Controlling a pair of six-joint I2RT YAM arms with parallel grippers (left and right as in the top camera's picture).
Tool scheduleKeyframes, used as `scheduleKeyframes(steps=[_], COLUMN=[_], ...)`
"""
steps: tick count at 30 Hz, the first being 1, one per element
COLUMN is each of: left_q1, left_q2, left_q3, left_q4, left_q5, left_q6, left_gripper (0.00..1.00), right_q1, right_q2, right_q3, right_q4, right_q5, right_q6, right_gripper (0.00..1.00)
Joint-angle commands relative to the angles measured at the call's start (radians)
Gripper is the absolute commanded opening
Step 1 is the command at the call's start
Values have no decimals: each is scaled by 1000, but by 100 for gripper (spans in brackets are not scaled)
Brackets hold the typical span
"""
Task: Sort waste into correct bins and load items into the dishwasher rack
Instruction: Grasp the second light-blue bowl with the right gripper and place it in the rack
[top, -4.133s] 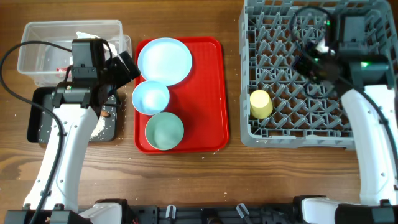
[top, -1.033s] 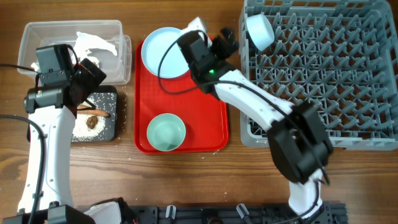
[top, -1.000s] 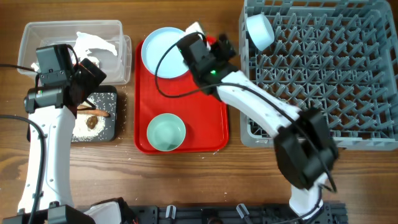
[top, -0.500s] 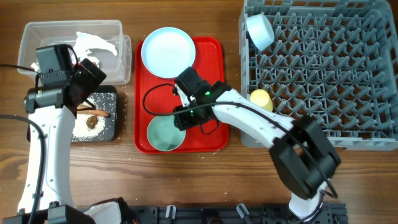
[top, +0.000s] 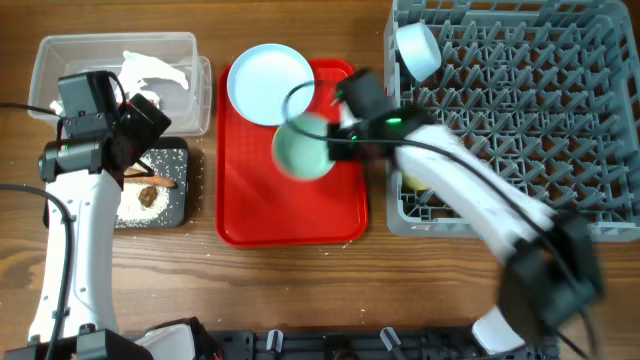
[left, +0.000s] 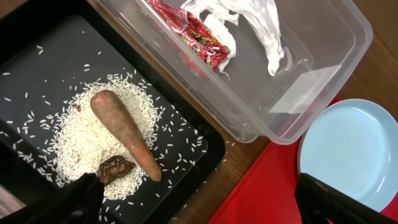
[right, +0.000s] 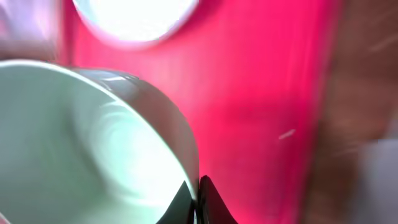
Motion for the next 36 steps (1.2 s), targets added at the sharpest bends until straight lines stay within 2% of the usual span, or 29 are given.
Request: scheduleKeyframes(steps=[1,3,4,7,9,12,17,20,22,25,28,30,31,33,34,35,36], left_q1=[5,5,5,5,5,5,5,5,5,5,5,5,5,5,5,5,5], left_q2=[-11,-11,-11,-11,-11,-11,-11,-11,-11,-11,-11,-11,-11,-11,-11,-11,-11], left_q3=[14,14,14,14,14,14,14,14,14,14,14,14,14,14,14,14,14], left_q4=[2,2,2,2,2,2,2,2,2,2,2,2,2,2,2,2,2], left_q5=[-16,-16,-16,-16,-16,-16,-16,-16,-16,-16,-16,-16,-16,-16,-16,-16,-16], left_q6=[-13,-13,-13,-13,-13,-13,-13,-13,-13,-13,-13,-13,-13,-13,-13,-13,-13], left_gripper=[100,100,100,100,100,100,100,100,100,100,100,100,100,100,100,100,100], right_q1=[-31,-31,-31,-39,-52,-52,-52,-56,-63,-47,7,37,46,61,70,74,77], right_q2=[-264,-349,-349,-263,-121,92,217,217,217,217,217,217,217,217,217,217,217], right_q3=[18,18,18,2,2,2,1,1,1,1,1,1,1,1,1,1,1], right_q4=[-27,-37,-37,-22,38,119,124,128,126,124,104,97,97,98,99,99,103], right_q5=[669,1085,1155,1206,1307,1310,1313,1486,1518,1479,1291,1273,1273,1273,1273,1273,1273], right_q6=[4,-90,-143,-264,-454,-718,-723,-724,-723,-725,-753,-752,-752,-753,-752,-752,-752], right_gripper=[4,4,4,4,4,4,4,4,4,4,5,13,20,49,78,99,100])
